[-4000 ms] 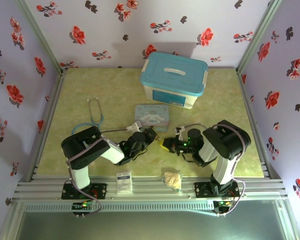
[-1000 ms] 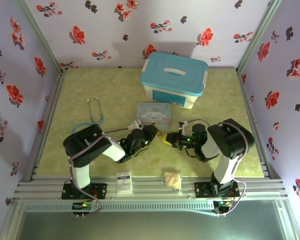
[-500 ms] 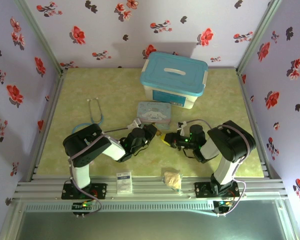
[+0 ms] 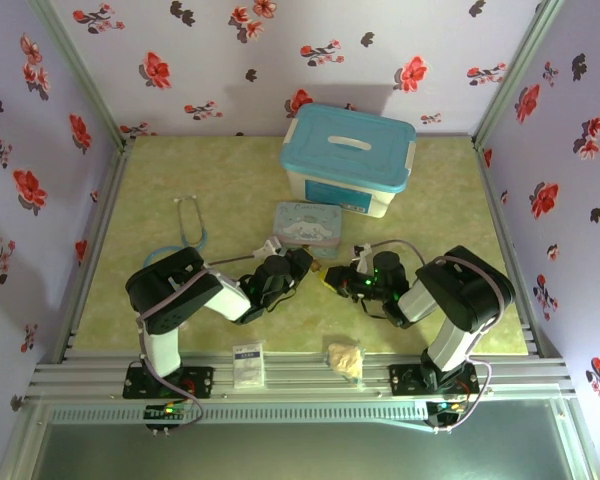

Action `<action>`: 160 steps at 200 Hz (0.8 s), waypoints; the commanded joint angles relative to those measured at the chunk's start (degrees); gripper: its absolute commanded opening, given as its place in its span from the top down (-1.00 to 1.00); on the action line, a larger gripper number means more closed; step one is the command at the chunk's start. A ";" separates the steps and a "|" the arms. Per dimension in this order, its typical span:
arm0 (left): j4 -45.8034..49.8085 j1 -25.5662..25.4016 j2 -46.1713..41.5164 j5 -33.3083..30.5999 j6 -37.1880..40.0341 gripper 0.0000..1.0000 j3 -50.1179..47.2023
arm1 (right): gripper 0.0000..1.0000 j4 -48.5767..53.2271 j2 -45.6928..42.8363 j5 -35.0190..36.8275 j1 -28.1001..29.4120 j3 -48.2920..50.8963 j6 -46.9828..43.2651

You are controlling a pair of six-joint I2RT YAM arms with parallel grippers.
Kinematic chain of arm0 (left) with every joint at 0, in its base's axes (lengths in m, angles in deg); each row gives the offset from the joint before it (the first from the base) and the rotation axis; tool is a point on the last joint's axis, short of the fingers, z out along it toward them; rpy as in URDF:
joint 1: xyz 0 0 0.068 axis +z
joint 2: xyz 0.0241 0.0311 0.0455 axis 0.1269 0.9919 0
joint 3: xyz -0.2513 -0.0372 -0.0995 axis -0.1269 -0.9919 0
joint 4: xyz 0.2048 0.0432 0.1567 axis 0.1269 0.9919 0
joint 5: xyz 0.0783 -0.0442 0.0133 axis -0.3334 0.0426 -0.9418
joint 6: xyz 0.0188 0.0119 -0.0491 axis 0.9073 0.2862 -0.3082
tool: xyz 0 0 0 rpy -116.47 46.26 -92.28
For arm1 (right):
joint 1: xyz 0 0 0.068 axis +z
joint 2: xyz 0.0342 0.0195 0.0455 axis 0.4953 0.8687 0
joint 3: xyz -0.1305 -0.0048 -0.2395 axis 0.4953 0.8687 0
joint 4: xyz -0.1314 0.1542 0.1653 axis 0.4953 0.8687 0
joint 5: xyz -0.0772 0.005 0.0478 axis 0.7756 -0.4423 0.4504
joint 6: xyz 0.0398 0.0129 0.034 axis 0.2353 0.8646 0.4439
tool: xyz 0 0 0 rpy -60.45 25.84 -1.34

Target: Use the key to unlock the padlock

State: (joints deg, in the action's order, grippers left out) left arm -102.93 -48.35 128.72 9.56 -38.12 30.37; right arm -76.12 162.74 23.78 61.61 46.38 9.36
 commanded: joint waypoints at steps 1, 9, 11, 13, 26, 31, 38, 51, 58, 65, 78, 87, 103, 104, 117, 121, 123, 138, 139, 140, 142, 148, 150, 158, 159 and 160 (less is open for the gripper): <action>-1.68 -3.60 0.52 11.13 3.38 1.00 2.88 | 1.00 -11.77 -2.68 -1.42 2.71 -2.85 -0.66; -0.30 -3.59 0.25 11.57 4.19 0.96 3.04 | 1.00 -11.77 -2.54 -1.35 2.71 -2.74 -0.71; -0.03 -3.60 0.23 11.69 4.32 0.94 3.01 | 1.00 -11.77 -2.51 -1.36 2.71 -2.74 -0.70; 0.23 -3.60 0.16 11.79 4.51 0.93 3.04 | 1.00 -11.77 -2.44 -1.43 2.71 -2.74 -0.70; 1.06 -3.60 0.25 12.33 4.94 0.89 3.18 | 1.00 -11.77 -2.04 -1.30 2.75 -2.49 -0.87; 0.91 -3.60 0.44 12.57 4.80 0.86 3.10 | 1.00 -11.77 -1.94 -1.24 2.72 -2.41 -1.01; 0.81 -3.60 0.63 12.63 4.61 0.82 3.04 | 1.00 -11.77 -1.75 -1.17 2.71 -2.26 -1.13; 1.34 -3.59 0.67 12.70 4.11 0.72 2.78 | 1.00 -11.77 -1.44 -1.02 2.68 -1.84 -1.39; 1.48 -3.60 0.67 12.70 4.07 0.70 2.75 | 1.00 -11.77 -1.27 -0.90 2.66 -1.86 -1.62; 1.52 -3.60 0.75 12.77 4.13 0.69 2.74 | 1.00 -11.77 -0.97 -0.83 2.61 -1.80 -1.80; 1.60 -3.56 0.69 13.03 4.32 0.66 2.89 | 1.00 -11.77 -0.23 -0.96 2.64 -2.01 -2.02; 1.83 -3.59 0.66 13.32 4.42 0.69 3.21 | 1.00 -11.77 0.30 -1.10 2.65 -2.37 -2.16; 1.79 -3.59 0.40 13.43 4.59 0.90 3.34 | 1.00 -11.77 1.06 -1.00 2.69 -2.63 -2.50; 1.79 -3.60 0.40 13.47 4.61 0.91 3.35 | 1.00 -11.77 1.08 -1.02 2.70 -2.64 -2.53; 2.36 -3.56 -0.13 13.36 4.72 0.93 3.34 | 1.00 -11.77 1.34 -1.19 2.68 -2.98 -2.50; 2.47 -3.55 -0.25 13.39 4.94 0.93 3.29 | 1.00 -11.77 1.41 -1.06 2.62 -3.07 -2.58; 2.53 -3.52 -0.31 13.35 4.90 0.94 3.31 | 1.00 -11.73 1.46 -1.00 2.62 -3.00 -2.67; 2.49 -3.53 -0.95 13.16 5.17 1.00 3.04 | 1.00 -11.78 1.92 -0.76 2.27 -3.13 -2.88; 2.49 -3.56 -0.93 13.16 5.20 1.00 3.06 | 1.00 -11.77 1.99 -0.77 2.23 -3.15 -2.84; 2.49 -3.54 -0.97 13.16 5.27 1.00 3.07 | 1.00 -11.77 2.07 -0.77 2.20 -3.21 -2.83; 2.58 -3.52 -1.02 13.21 5.27 1.00 3.06 | 1.00 -11.77 2.13 -0.86 2.12 -3.24 -2.82; 2.52 -3.58 -1.17 13.18 5.12 1.00 2.91 | 1.00 -11.77 2.38 -1.09 1.86 -3.63 -2.87; 2.43 -3.53 -1.14 13.28 5.04 1.00 2.91 | 1.00 -11.77 2.34 -1.34 1.77 -3.71 -2.94; 2.04 -3.53 -1.19 13.41 4.65 1.00 2.74 | 1.00 -11.77 2.45 -1.86 1.32 -4.00 -3.16; 2.00 -3.52 -1.18 13.46 4.59 1.00 2.70 | 1.00 -11.77 2.48 -1.89 1.22 -4.08 -3.16; 1.90 -3.52 -1.14 13.49 4.57 1.00 2.67 | 1.00 -11.77 2.49 -1.95 1.13 -4.11 -3.16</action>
State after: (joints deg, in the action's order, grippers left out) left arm -99.50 -48.68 128.72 13.06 -34.73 31.53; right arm -78.11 164.73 23.57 62.93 46.82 9.06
